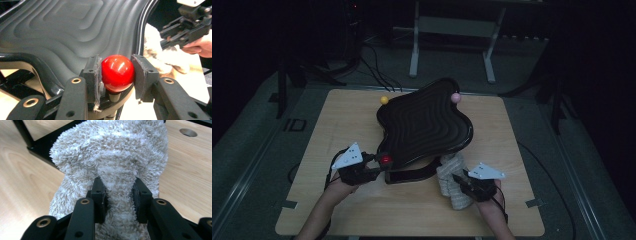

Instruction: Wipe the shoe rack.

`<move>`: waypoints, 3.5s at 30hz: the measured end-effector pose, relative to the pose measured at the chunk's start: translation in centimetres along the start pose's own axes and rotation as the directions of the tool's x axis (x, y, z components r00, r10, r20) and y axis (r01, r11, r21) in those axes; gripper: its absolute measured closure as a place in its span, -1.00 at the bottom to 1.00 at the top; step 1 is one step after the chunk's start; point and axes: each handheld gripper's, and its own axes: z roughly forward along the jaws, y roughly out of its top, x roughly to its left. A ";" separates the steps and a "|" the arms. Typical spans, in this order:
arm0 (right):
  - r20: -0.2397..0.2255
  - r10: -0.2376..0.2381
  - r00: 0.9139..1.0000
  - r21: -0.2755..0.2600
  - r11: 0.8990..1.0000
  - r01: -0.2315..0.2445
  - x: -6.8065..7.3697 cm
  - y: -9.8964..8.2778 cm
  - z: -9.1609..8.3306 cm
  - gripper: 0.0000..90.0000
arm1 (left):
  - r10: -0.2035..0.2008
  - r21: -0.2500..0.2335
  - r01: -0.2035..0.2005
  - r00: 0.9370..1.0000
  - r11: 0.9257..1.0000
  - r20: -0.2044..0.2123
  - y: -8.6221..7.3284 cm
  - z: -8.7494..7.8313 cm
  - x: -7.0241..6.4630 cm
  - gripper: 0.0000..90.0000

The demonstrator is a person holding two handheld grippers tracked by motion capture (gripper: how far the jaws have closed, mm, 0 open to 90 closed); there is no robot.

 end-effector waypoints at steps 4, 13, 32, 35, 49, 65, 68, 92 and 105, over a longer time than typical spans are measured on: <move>-0.008 0.037 0.999 -0.017 0.999 -0.037 0.2 -0.9 -2.1 0.52 | 0.003 0.001 -0.003 1.000 1.000 0.014 0.1 0.4 -0.6 0.32; -0.011 0.009 1.000 -0.128 0.992 -0.011 1.7 -0.2 -7.8 0.52 | 0.011 -0.003 -0.010 0.999 1.000 0.038 0.3 1.4 -1.8 0.32; -0.032 -0.043 0.999 -0.324 0.945 0.031 3.3 3.0 -13.6 0.52 | 0.078 0.008 -0.080 0.989 0.997 0.126 1.5 5.2 -4.9 0.32; -0.028 -0.056 0.998 -0.339 0.940 0.043 3.3 3.7 -13.3 0.51 | 0.084 -0.004 -0.084 0.986 0.996 0.145 1.7 6.1 -5.3 0.32; -0.047 -0.084 0.995 -0.347 0.936 0.062 4.1 5.7 -10.9 0.51 | 0.098 -0.018 -0.096 0.974 0.995 0.206 2.6 8.0 -6.6 0.18; -0.102 -0.060 0.993 -0.200 0.979 0.038 6.7 6.1 -2.7 0.28 | 0.016 -0.050 -0.021 0.995 0.999 -0.102 3.4 -0.1 2.6 0.03; -0.089 -0.060 0.994 -0.209 0.977 0.040 6.9 6.0 -2.6 0.24 | 0.015 -0.057 -0.023 0.990 0.998 -0.143 3.7 -0.2 4.0 0.01; -0.100 -0.070 0.993 -0.173 0.984 0.052 7.2 5.6 -2.2 0.11 | -0.029 0.044 0.043 0.958 0.998 -0.287 3.9 5.8 12.0 -0.02; -0.081 -0.072 0.994 -0.181 0.982 0.056 7.3 5.4 -2.2 0.12 | -0.052 0.039 0.067 0.953 0.997 -0.298 3.3 6.7 11.8 0.32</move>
